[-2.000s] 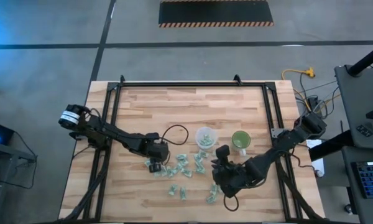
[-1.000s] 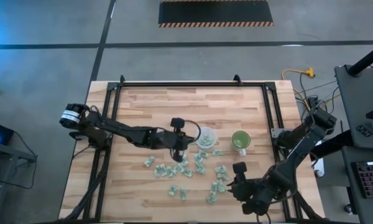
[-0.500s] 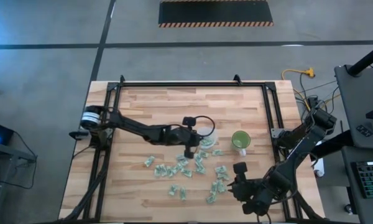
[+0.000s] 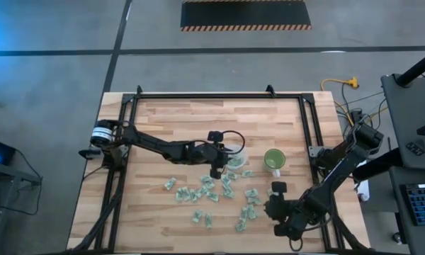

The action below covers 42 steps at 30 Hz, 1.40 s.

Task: Pick and place Stevia / Truvia into bins
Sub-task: Put the green stevia packet into the transparent container

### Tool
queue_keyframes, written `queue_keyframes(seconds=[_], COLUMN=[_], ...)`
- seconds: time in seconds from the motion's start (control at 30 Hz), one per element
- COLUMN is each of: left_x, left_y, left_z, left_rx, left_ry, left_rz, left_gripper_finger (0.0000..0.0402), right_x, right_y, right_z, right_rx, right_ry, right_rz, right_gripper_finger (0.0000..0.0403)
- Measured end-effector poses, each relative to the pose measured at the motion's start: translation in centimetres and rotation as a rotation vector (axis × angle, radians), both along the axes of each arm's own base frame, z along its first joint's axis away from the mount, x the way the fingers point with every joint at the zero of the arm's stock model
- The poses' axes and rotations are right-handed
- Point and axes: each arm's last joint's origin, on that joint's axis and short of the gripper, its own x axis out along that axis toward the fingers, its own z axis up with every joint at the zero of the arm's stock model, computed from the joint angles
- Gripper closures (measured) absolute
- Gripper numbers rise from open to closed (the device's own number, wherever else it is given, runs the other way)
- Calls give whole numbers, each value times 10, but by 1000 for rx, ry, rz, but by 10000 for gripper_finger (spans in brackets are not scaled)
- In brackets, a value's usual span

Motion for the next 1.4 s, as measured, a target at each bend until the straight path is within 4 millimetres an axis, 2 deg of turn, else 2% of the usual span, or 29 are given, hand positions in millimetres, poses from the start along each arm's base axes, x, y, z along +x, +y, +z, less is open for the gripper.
queue_keyframes(seconds=[0.2,0.7,0.97,1.4], left_x=[-2,-25,-33,-35], left_y=[-2,-22,-28,-35], left_z=[6,24,32,33], left_rx=[-7,-65,-67,-67], left_ry=[-9,64,72,79], left_rz=[-2,-24,-37,-54], left_gripper_finger=[230,228,228,228], right_x=[-8,-24,-27,-29], right_y=[-5,-24,-28,-33], right_z=[-14,-44,-50,-59], right_rx=[101,93,79,64], right_ry=[104,161,166,124], right_rz=[-102,-317,-326,-332], right_gripper_finger=[324,331,324,324])
